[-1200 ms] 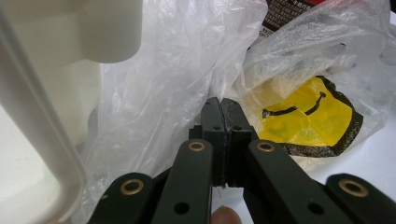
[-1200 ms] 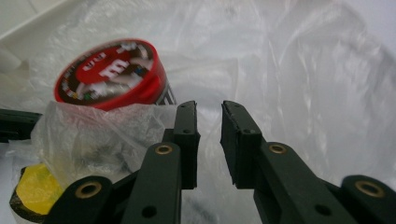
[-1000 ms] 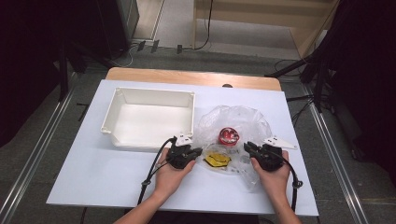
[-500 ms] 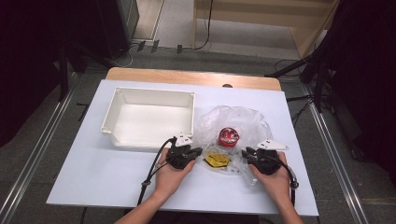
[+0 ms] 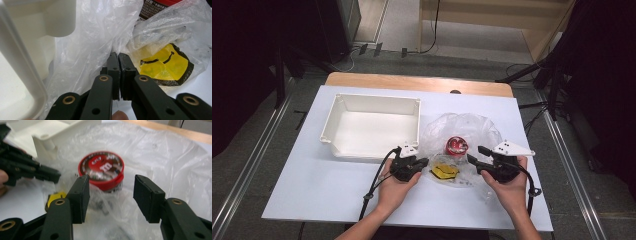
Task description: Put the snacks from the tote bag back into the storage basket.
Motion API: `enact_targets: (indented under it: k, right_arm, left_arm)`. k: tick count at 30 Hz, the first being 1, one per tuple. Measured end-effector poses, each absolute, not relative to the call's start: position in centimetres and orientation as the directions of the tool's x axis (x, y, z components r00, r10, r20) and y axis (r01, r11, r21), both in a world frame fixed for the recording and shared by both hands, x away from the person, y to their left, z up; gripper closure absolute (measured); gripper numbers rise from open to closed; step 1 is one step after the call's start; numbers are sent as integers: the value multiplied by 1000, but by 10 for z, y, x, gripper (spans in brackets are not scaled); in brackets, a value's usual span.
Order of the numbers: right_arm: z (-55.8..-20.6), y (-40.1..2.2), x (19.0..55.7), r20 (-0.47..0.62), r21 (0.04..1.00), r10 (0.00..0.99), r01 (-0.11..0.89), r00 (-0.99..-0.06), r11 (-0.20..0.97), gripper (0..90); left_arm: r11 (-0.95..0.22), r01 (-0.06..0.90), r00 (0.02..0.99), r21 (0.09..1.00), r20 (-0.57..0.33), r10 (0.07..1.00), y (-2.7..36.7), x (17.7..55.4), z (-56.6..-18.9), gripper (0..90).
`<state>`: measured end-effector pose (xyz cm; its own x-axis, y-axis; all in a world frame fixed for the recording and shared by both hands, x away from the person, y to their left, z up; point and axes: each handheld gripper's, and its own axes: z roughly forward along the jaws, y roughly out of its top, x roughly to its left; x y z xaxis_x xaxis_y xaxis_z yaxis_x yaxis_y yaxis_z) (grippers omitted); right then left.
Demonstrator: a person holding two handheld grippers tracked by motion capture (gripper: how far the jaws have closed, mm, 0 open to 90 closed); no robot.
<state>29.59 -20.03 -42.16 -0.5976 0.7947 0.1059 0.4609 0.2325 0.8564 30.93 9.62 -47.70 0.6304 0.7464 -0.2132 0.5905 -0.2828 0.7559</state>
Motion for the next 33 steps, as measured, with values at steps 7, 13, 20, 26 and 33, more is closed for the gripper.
enact_targets:
  k: [7,13,20,26,33]
  right_arm:
    - [-433,-192,306,176,833,801,520,-572,188,702]
    - [-450,-185,306,186,792,775,559,-605,246,769]
    - [-471,-179,314,183,710,774,626,-606,322,803]
    - [-477,-190,316,150,675,806,655,-572,339,865]
    - [-475,-196,314,132,662,807,657,-576,361,842]
  left_arm:
    - [-283,589,631,757,-213,746,96,309,-477,889]
    - [-285,587,633,758,-210,745,96,309,-477,889]
    - [-284,589,632,756,-212,746,96,309,-477,888]
    - [-282,590,629,756,-211,748,96,309,-477,889]
    - [-281,590,626,757,-209,751,96,309,-477,888]
